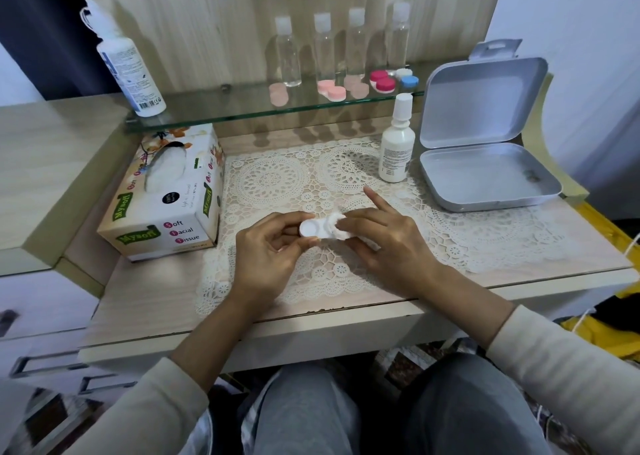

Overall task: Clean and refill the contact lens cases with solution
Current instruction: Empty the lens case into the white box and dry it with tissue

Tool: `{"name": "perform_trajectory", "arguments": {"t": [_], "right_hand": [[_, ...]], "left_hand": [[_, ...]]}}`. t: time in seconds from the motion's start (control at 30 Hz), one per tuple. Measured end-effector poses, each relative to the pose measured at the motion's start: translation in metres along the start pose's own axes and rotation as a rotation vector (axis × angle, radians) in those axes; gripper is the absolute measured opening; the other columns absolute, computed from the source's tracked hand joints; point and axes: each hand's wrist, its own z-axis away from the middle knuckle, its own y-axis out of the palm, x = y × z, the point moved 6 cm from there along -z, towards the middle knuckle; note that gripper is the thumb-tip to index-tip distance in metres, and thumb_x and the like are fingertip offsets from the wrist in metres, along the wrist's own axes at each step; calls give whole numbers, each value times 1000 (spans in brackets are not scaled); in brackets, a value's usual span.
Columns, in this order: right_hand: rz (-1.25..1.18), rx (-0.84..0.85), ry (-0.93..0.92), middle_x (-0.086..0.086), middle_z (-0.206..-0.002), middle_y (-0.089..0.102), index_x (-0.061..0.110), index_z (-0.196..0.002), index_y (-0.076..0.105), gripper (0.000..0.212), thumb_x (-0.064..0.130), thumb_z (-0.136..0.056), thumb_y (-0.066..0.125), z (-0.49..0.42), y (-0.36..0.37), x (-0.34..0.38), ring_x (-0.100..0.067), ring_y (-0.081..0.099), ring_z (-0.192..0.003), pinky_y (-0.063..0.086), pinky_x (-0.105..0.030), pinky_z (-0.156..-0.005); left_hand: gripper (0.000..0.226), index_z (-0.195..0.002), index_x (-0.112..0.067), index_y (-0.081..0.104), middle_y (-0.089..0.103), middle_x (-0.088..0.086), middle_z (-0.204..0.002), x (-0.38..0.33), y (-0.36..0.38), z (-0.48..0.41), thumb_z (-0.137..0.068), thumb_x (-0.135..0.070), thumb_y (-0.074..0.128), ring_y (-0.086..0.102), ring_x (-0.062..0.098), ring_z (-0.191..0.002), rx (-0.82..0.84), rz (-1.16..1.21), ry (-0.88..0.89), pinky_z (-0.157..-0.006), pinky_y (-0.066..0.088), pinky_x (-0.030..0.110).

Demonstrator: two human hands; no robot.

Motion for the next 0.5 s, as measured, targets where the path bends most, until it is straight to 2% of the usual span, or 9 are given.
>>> {"name": "perform_trajectory", "arguments": {"t": [0.1,0.2,0.3,0.37,0.43,0.5], "right_hand": [[12,10,9,-14,-83,70,3,-86,73,17,17,-79,64,0,-1,-2,-22,67,-73,39,-50,-100],[18,10,13,-13,-82,70,4,-81,73,17,17,-79,62,-1,-2,-4,-23,67,-72,38,-49,-99],[31,21,11,-12,-80,70,2,-78,70,7,4,-72,72,-1,0,-3,-23,67,-72,39,-48,-99],[40,18,24,-11,-80,70,2,-79,68,13,1,-69,75,0,0,-2,-23,68,-74,39,-47,-100],[33,8,27,-11,-83,70,2,-84,69,10,8,-76,66,0,-1,-2,-21,67,-77,37,-43,-102],[27,9,27,-13,-84,70,3,-88,71,17,13,-79,60,0,-1,-2,-22,67,-77,38,-44,-101]], "left_hand": [[38,-90,-27,65,67,-3,-90,0,0,0,-68,2,74,67,11,-79,2,15,-29,-75,53,20],[40,-90,-26,64,67,-1,-90,0,1,0,-68,5,73,67,13,-79,18,11,-39,-75,54,21],[41,-91,-26,64,66,-1,-89,-1,3,-1,-68,6,73,67,12,-78,25,3,-34,-74,53,18],[40,-91,-26,64,66,-1,-89,0,3,-1,-68,6,74,66,10,-77,17,7,-38,-74,52,17],[39,-90,-25,64,66,-1,-89,1,2,-1,-67,5,74,65,7,-75,8,28,-60,-74,52,16],[38,-90,-24,64,67,-2,-89,1,2,-1,-67,5,73,66,5,-75,8,36,-71,-73,51,15]]}}
